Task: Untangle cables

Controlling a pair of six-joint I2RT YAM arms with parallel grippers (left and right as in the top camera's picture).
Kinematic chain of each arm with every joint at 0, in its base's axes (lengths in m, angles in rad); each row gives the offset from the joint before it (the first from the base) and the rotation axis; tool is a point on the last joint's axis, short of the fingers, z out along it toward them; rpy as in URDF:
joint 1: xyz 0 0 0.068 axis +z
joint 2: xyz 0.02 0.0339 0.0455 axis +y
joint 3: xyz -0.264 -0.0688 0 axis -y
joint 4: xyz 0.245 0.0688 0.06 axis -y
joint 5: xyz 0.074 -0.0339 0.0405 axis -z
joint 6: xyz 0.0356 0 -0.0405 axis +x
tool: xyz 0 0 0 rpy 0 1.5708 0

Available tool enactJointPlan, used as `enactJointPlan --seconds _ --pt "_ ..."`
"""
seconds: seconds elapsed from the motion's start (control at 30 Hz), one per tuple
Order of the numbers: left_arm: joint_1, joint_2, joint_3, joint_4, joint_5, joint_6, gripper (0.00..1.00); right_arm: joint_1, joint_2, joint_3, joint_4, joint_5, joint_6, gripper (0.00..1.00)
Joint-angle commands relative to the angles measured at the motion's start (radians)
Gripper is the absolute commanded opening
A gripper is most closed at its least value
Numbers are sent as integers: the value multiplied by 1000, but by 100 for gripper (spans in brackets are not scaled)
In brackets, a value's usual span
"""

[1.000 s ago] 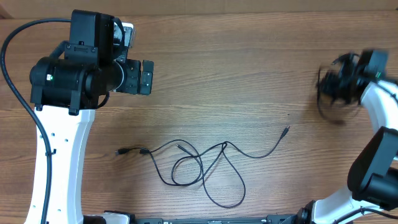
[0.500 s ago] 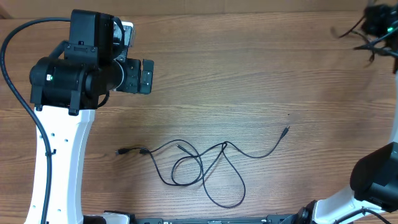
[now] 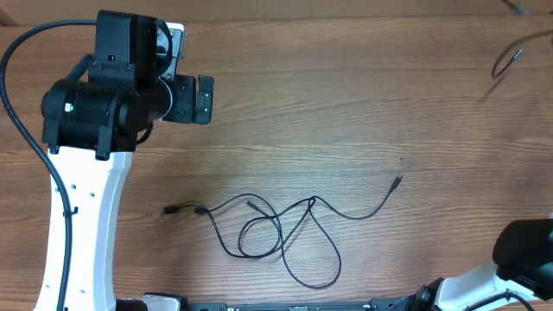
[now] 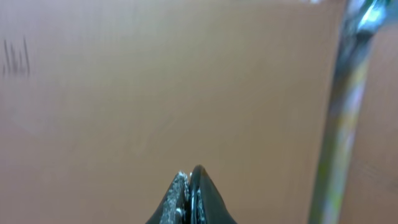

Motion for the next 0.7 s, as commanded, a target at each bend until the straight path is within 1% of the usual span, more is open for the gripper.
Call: enactJointPlan --seconds 0.0,0.2,0.3,0.4,0.5,0.57,0.67 --pt "-2 0 0 6 11 -21 100 -19 3 18 50 153 -22 4" --pt "-2 0 0 14 2 -21 100 -26 125 32 138 168 -23 4" --pt "-2 0 0 25 3 -18 100 -30 217 78 143 214 -23 4" --pt "-2 0 0 41 3 -18 100 -35 304 124 143 249 -58 4" --pt "-2 0 0 66 3 -18 100 -51 381 138 142 277 -68 4" --pt "-2 0 0 80 3 -18 100 -68 422 139 118 279 -68 4" --pt "-2 0 0 95 3 -19 99 -99 481 139 27 279 -68 4"
